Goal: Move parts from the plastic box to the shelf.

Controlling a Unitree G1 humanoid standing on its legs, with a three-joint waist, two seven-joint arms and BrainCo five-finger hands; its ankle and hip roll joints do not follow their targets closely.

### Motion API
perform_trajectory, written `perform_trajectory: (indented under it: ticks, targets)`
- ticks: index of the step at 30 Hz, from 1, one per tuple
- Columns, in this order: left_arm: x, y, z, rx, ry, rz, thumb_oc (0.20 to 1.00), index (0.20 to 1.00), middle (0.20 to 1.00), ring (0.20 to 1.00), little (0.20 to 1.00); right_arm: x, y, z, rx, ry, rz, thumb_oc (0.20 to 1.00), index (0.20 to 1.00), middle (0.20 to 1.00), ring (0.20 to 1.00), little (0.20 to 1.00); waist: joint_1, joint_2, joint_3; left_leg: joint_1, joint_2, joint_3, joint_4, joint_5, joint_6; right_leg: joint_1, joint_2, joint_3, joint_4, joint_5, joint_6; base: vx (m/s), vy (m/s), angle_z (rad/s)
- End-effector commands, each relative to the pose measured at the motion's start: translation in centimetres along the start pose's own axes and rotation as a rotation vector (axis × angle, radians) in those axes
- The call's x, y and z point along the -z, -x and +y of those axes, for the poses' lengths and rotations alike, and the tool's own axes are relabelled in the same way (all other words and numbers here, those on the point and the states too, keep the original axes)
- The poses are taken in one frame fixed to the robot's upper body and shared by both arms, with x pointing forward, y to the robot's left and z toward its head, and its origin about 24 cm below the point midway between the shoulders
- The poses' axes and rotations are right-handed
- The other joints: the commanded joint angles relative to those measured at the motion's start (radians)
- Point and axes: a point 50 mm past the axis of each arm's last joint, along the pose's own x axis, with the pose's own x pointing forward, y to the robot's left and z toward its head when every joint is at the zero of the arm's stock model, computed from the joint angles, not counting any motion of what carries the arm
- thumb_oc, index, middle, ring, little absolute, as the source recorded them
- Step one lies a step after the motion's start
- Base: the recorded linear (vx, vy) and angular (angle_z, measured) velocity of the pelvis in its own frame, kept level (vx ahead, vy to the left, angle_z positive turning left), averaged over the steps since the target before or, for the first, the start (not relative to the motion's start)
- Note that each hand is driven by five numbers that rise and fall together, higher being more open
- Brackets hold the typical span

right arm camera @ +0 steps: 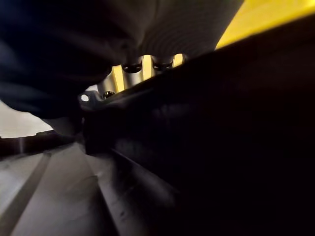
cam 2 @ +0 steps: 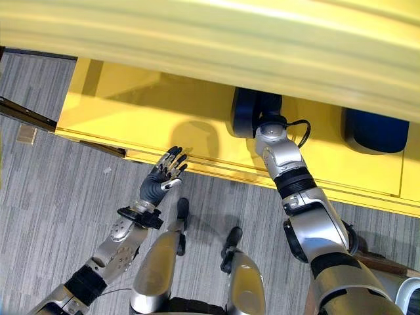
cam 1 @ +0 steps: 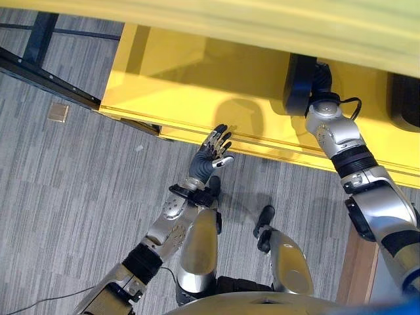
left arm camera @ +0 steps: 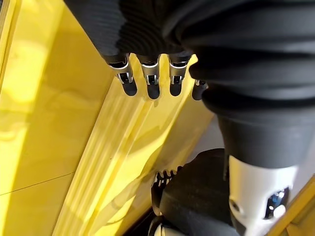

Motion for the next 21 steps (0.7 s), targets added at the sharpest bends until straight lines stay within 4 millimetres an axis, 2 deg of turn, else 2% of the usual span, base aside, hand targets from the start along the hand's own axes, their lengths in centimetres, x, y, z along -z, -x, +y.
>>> perform_trajectory:
  ticks: [1,6,9,15,19,21]
  targets:
    - [-1.5,0.2,-1.9,0.091,-0.012,-0.067,1.000,1.000,1.000,1.000,1.000,-6.8,-0.6,-1.8,0.086,0.017,-0.226,0.200,0.200,0.200,0.200,0.200,0.016,-0.008,-0.021,-0.065,-0.030,-0.060,0.064,-0.036,-0.002,-0.088,0.065,0.002,0.079,0.045,-0.064,-0.02,-0.062,0.00]
    - [-1.6,0.7,-1.9,0.090,-0.040,-0.068,1.000,1.000,1.000,1.000,1.000,-7.8,-0.9,-3.0,0.199,0.185,-0.270,0.200,0.200,0.200,0.200,0.200,0.017,-0.019,-0.021,-0.108,-0.024,-0.051,0.083,-0.046,0.000,-0.134,0.072,0.009,0.096,0.046,-0.060,-0.03,-0.024,-0.03]
    - [-2.0,0.2,-1.3,0.081,-0.071,-0.062,1.000,1.000,1.000,1.000,1.000,-8.0,-1.2,-3.0,0.249,0.225,-0.251,0.200,0.200,0.200,0.200,0.200,0.019,-0.028,-0.021,-0.137,-0.023,-0.045,0.088,-0.047,0.000,-0.166,0.075,0.010,0.107,0.047,-0.058,-0.07,-0.013,-0.06]
    - [-2.7,0.1,-1.2,0.074,-0.081,-0.100,1.000,1.000,1.000,1.000,1.000,-9.2,-1.6,-3.9,0.323,0.339,-0.282,0.200,0.200,0.200,0.200,0.200,0.019,-0.019,-0.021,-0.172,-0.021,-0.033,0.094,-0.046,-0.001,-0.208,0.069,0.004,0.116,0.051,-0.054,-0.06,0.019,-0.02]
    - [-3.0,0.2,-1.4,0.104,-0.122,-0.110,1.000,1.000,1.000,1.000,1.000,-10.2,-1.6,-3.9,0.318,0.374,-0.315,0.200,0.200,0.200,0.200,0.200,0.021,-0.019,-0.021,-0.196,-0.018,-0.030,0.105,-0.046,-0.004,-0.232,0.068,-0.002,0.131,0.049,-0.055,-0.04,-0.006,-0.03]
    - [-2.8,0.1,-1.3,0.099,-0.082,-0.080,1.000,1.000,1.000,1.000,1.000,-10.7,-1.6,-3.7,0.312,0.338,-0.297,0.200,0.200,0.200,0.200,0.200,0.021,-0.019,-0.021,-0.205,-0.017,-0.033,0.114,-0.048,-0.005,-0.245,0.067,0.000,0.142,0.047,-0.057,-0.04,0.014,0.00]
